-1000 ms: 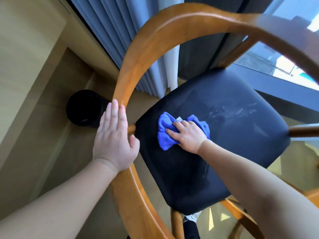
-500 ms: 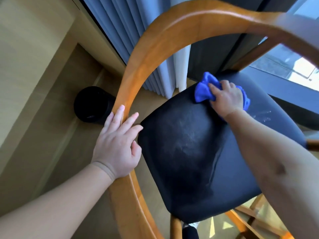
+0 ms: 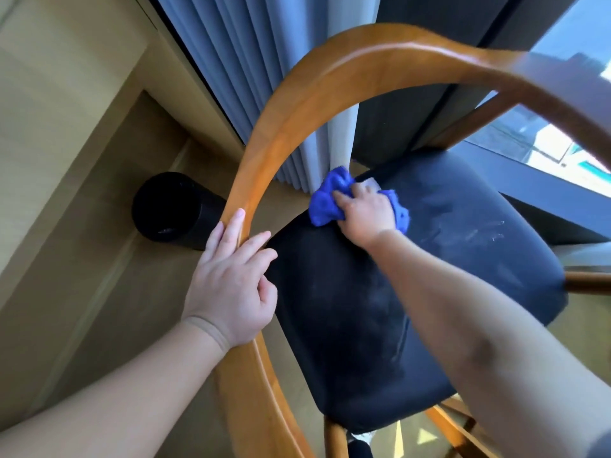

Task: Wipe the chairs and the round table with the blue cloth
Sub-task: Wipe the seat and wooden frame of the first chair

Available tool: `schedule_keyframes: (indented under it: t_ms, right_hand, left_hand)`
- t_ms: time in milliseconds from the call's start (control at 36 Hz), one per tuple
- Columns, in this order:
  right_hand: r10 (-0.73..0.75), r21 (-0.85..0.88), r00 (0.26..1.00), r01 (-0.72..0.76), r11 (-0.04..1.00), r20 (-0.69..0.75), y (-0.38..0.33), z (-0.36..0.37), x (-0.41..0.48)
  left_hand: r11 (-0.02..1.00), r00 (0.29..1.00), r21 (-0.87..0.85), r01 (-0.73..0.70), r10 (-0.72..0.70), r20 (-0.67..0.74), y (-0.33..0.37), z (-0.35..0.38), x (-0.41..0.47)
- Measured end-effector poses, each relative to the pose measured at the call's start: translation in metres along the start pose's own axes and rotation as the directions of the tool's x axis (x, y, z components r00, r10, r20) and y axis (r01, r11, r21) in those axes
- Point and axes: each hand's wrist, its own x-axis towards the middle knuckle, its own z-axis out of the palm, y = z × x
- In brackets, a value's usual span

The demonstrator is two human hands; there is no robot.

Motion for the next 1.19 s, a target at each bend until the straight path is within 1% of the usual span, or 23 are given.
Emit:
schedule_keyframes:
  t_ms: [111, 222, 333, 444, 500, 639, 694, 806, 861, 917, 972, 1028, 1111, 1194]
  right_hand:
    - [-0.183, -0.019, 0.983, 0.183, 0.983, 0.037, -0.047, 0.017, -0.007]
    - [-0.203, -0.045, 0.979, 0.204, 0.978, 0.022, -0.049, 0.019, -0.008]
    - [-0.260, -0.104, 0.965, 0.262, 0.960, 0.033, -0.040, 0.018, -0.004]
    - [-0.255, -0.137, 0.967, 0.256, 0.957, 0.026, -0.030, 0.014, 0.002]
    - [-0.226, -0.142, 0.974, 0.226, 0.964, 0.017, -0.020, 0.011, 0.005]
    - [-0.058, -0.149, 0.998, 0.056, 0.987, -0.013, 0.035, -0.008, 0.019]
    - [0.005, -0.157, 0.999, -0.010, 0.987, -0.032, 0.061, -0.014, 0.020]
    - [0.088, -0.144, 0.995, -0.093, 0.985, -0.041, 0.098, -0.020, 0.018]
    - [0.171, -0.113, 0.983, -0.179, 0.977, -0.070, 0.123, -0.022, 0.016]
    - [0.302, -0.068, 0.947, -0.311, 0.948, -0.111, 0.158, -0.024, 0.011]
    - [0.377, -0.047, 0.919, -0.384, 0.922, -0.120, 0.186, -0.025, 0.002]
    - [0.385, -0.014, 0.914, -0.390, 0.921, -0.124, 0.192, -0.025, -0.004]
    - [0.430, 0.078, 0.892, -0.423, 0.903, -0.139, 0.172, -0.026, -0.008]
    - [0.401, 0.075, 0.903, -0.394, 0.916, -0.152, 0.155, -0.025, -0.020]
  left_hand:
    - [0.999, 0.999, -0.050, -0.011, 0.009, -0.052, -0.001, 0.002, 0.000]
    - [0.998, 0.997, -0.062, -0.018, 0.014, -0.070, -0.001, 0.002, 0.000]
    - [0.998, 0.998, -0.062, -0.014, 0.010, -0.064, -0.001, 0.001, -0.001]
    - [0.998, 0.999, -0.066, -0.010, 0.006, -0.053, -0.001, 0.001, -0.002]
    - [0.998, 0.999, -0.060, -0.011, 0.008, -0.045, -0.001, 0.001, -0.002]
    - [0.998, 0.999, -0.056, -0.007, 0.005, -0.038, 0.000, 0.001, -0.003]
    - [0.998, 0.999, -0.065, -0.001, -0.002, -0.043, 0.000, 0.001, -0.002]
    - [0.997, 0.999, -0.071, 0.009, -0.012, -0.039, 0.001, 0.001, -0.002]
    - [0.997, 0.999, -0.074, 0.014, -0.017, -0.043, 0.001, 0.001, -0.003]
    - [0.997, 0.999, -0.078, 0.017, -0.020, -0.046, 0.000, 0.002, -0.003]
    - [0.997, 0.999, -0.074, 0.016, -0.019, -0.041, -0.001, 0.002, -0.003]
    - [0.998, 0.999, -0.059, 0.010, -0.012, -0.032, -0.001, 0.001, -0.002]
    - [1.000, 1.000, -0.016, -0.009, 0.009, -0.005, 0.002, 0.000, -0.002]
    - [1.000, 1.000, -0.016, -0.006, 0.006, -0.014, 0.002, 0.000, -0.001]
